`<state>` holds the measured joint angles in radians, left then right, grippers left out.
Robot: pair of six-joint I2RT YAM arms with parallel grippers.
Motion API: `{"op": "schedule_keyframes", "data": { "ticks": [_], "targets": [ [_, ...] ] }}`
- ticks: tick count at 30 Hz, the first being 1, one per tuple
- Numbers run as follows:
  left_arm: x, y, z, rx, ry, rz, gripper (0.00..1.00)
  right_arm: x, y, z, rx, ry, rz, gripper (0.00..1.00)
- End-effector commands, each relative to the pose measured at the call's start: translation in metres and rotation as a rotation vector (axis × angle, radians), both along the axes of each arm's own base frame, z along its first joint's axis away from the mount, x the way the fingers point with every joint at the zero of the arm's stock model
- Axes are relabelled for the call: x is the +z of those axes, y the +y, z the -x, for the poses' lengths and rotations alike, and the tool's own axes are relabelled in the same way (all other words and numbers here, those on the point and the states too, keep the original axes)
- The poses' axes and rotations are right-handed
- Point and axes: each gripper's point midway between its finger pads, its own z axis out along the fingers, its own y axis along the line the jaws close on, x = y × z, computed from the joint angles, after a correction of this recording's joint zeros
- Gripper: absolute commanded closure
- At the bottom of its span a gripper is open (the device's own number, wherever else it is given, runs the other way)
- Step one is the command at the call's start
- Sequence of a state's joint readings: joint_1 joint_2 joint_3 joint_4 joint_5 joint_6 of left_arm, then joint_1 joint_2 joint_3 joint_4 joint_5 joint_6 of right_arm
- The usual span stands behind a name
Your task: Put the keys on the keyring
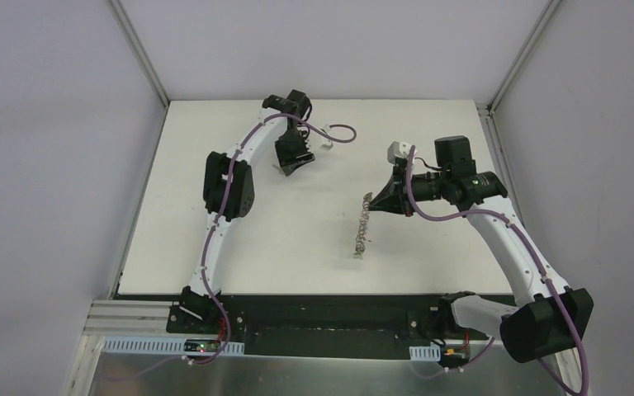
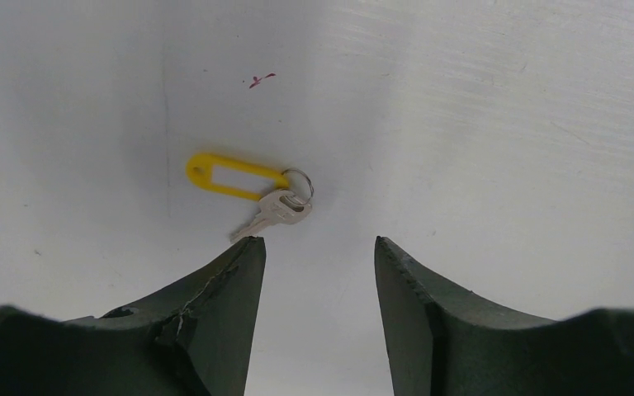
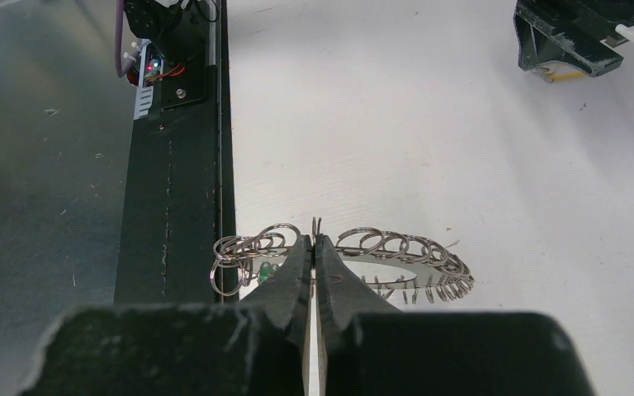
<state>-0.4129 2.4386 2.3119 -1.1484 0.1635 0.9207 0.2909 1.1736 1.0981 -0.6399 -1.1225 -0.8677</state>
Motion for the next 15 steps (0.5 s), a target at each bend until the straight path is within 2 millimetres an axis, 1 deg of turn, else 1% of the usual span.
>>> {"op": "schedule_keyframes", "data": {
  "ticks": [1,5,8,10,13,14,15],
  "targets": [
    [0.0158,-0.0119,0.0121,-0.003,0.036,0.063,0.47,0.0092,0.0022,0.0009,0.022,-0.013,-0.041,1.00],
    [0.0146,-0.0101,0.0091,0.140,0.033,0.066,0.46,0.0092,0.0016,0.0002,0.019,-0.011,-0.041,1.00],
    [0.0124,-0.0100,0.0128,0.251,0.062,0.091,0.45,0.0087,0.0018,-0.0003,0.020,-0.007,-0.040,1.00],
    [0.0128,-0.0088,0.0147,0.296,0.069,0.091,0.41,0.0083,0.0016,-0.0010,0.018,-0.004,-0.039,1.00],
    [0.0118,-0.0042,0.0145,0.343,0.066,0.097,0.38,0.0079,0.0016,-0.0010,0.018,-0.004,-0.038,1.00],
    [0.0137,-0.0035,0.0133,0.354,0.061,0.115,0.36,0.0081,0.0015,-0.0010,0.018,-0.006,-0.039,1.00],
    [0.0187,-0.0019,0.0102,0.370,0.048,0.140,0.32,0.0083,0.0016,-0.0011,0.018,-0.006,-0.040,1.00]
  ]
}}
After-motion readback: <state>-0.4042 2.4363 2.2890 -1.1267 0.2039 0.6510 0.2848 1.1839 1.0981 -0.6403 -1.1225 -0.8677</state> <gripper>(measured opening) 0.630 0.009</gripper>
